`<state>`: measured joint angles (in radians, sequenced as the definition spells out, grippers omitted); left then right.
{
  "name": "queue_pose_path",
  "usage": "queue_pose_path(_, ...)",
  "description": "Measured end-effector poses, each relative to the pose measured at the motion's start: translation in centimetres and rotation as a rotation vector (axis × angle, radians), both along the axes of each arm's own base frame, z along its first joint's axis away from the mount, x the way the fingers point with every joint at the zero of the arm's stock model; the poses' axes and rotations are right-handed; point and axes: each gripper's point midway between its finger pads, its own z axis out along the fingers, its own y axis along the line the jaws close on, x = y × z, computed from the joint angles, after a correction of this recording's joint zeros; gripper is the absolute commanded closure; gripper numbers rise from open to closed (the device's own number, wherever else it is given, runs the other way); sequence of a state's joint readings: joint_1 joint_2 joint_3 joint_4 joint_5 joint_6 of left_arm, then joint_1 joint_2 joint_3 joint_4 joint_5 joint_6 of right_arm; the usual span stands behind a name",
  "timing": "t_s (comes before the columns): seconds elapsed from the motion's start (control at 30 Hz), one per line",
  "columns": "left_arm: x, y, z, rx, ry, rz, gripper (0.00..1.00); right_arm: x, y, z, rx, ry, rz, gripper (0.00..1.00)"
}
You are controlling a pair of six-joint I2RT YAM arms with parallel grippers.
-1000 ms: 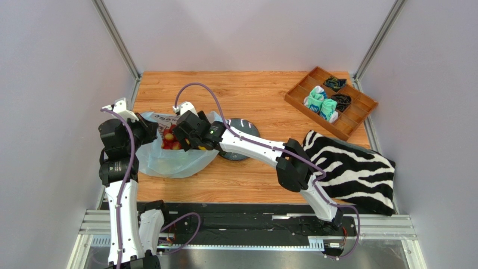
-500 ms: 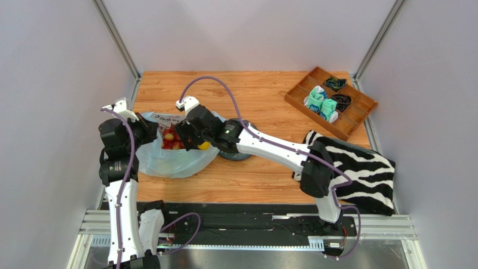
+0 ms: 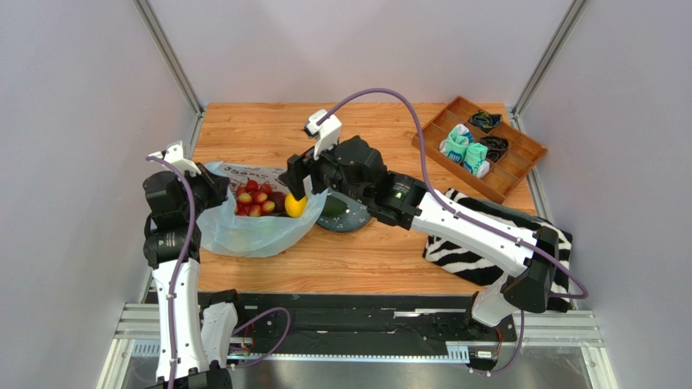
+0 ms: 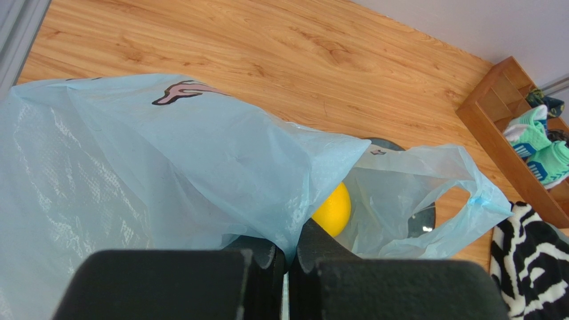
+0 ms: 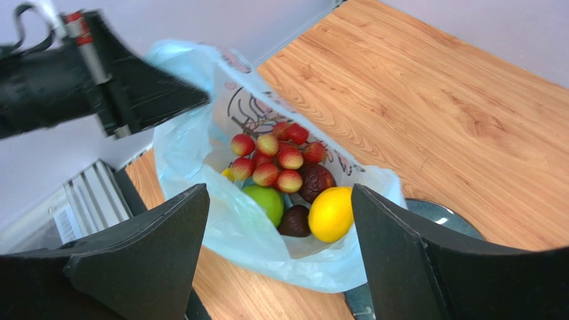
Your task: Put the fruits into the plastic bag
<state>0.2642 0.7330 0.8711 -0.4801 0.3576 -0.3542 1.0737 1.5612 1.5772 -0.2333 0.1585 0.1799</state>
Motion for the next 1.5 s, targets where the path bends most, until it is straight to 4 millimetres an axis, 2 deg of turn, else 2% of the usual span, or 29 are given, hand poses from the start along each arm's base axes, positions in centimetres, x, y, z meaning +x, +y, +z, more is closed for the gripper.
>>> queue_pose_path(0.07, 0.0, 0.0, 0.0, 0.0, 0.0, 0.0, 1.0, 1.6, -1.1, -0.7, 0.017, 0.03, -0.032, 0.18)
queue_pose_path(0.27, 0.0, 0.0, -0.1, 0.0, 0.002, 0.0, 1.0, 7.3, -5.3, -5.6, 0.018, 0.181, -0.169, 0.17)
queue_pose_path(0.33, 0.0, 0.0, -0.1, 0.0, 0.002, 0.0, 1.0, 8.2, -6.1, -7.0, 0.016, 0.22, -0.202, 0.17)
queue_pose_path(0.57, 0.0, 0.0, -0.1, -0.001, 0.003, 0.0, 1.0, 8.9, -7.8, -11.9, 0.005, 0.355, -0.226, 0.16)
queue_pose_path(0.83, 0.0, 0.0, -0.1, -0.001, 0.002, 0.0, 1.0, 10.6, -10.5, -17.6, 0.004, 0.508, -0.291, 0.16)
queue_pose_path(1.0, 0.0, 0.0, -0.1, -0.001, 0.002, 0.0, 1.0, 10.6, -10.2, -20.6, -0.028, 0.578, -0.283, 0.17)
queue_pose_path(1.13, 0.0, 0.0, -0.1, -0.001, 0.003, 0.0, 1.0, 9.9, -9.8, -21.6, 0.001, 0.627, -0.254, 0.17)
queue_pose_path(1.27, 0.0, 0.0, -0.1, -0.001, 0.003, 0.0, 1.0, 9.7, -9.7, -21.5, 0.029, 0.648, -0.23, 0.17)
queue_pose_path(1.4, 0.0, 0.0, -0.1, -0.001, 0.003, 0.0, 1.0, 9.2, -9.8, -19.6, 0.066, 0.63, -0.196, 0.17)
queue_pose_path(1.5, 0.0, 0.0, -0.1, -0.001, 0.003, -0.001, 1.0, 8.9, -10.3, -17.0, 0.116, 0.586, -0.168, 0.17)
